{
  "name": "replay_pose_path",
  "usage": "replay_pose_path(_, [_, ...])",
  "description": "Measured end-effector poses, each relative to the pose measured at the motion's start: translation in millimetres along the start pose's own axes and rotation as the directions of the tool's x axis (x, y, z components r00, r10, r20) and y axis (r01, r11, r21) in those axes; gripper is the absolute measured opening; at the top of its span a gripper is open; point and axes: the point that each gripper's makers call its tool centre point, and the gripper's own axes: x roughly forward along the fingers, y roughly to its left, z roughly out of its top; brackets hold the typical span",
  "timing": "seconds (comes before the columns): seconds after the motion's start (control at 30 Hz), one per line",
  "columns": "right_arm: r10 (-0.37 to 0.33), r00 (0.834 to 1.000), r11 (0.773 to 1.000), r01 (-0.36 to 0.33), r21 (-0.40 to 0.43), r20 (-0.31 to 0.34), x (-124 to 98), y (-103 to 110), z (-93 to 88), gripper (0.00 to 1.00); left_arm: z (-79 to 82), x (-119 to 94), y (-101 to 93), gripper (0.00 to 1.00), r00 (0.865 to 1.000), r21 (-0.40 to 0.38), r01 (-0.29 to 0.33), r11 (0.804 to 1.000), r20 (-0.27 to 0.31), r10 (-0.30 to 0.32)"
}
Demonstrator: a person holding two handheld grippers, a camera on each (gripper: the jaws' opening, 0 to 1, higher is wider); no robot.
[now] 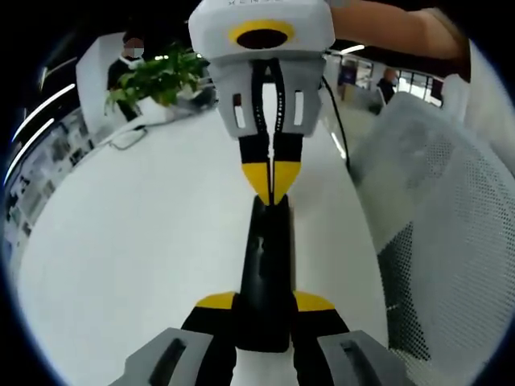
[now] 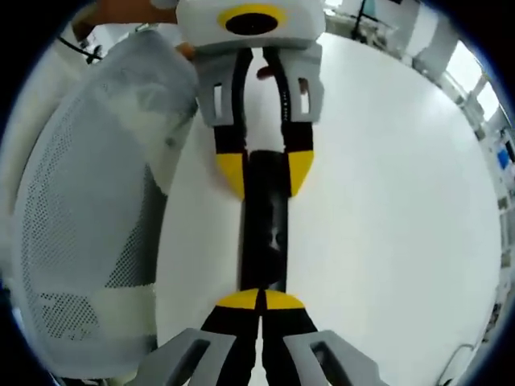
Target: Press the specified remote control buttons in sequence, fully releasing each button before pressing the next.
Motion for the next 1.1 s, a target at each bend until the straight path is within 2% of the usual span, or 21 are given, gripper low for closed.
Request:
replay_pose_path(0.2, [0.003,1.0,1.0,-0.003,0.006,-0.004,-0.1,0.6,0.7,0.0,-0.1,-0.4,-1.1,0.24,1.0,-0.002,-0.003,1.0,0.001,0.003])
replay_pose_path(0.57, [0.013,0.999,1.0,-0.013,0.005,-0.051,1.8,-0.6,-0.4,0.0,-0.5,-0.4,-1.5,0.24,1.0,-0.003,-0.006,1.0,0.002,0.006])
replay_pose_path(1.03, [-0.001,1.0,1.0,0.001,0.014,-0.029,-0.1,0.8,-1.6,0.0,-0.5,0.3,-1.7,0.24,1.0,-0.006,0.0,1.0,0.005,0.0])
replay_pose_path(1.1, [-0.01,1.0,1.0,0.01,-0.005,-0.021,-0.7,1.4,-0.7,0.0,-0.6,0.4,-1.6,0.24,1.0,-0.005,0.001,1.0,0.005,-0.001])
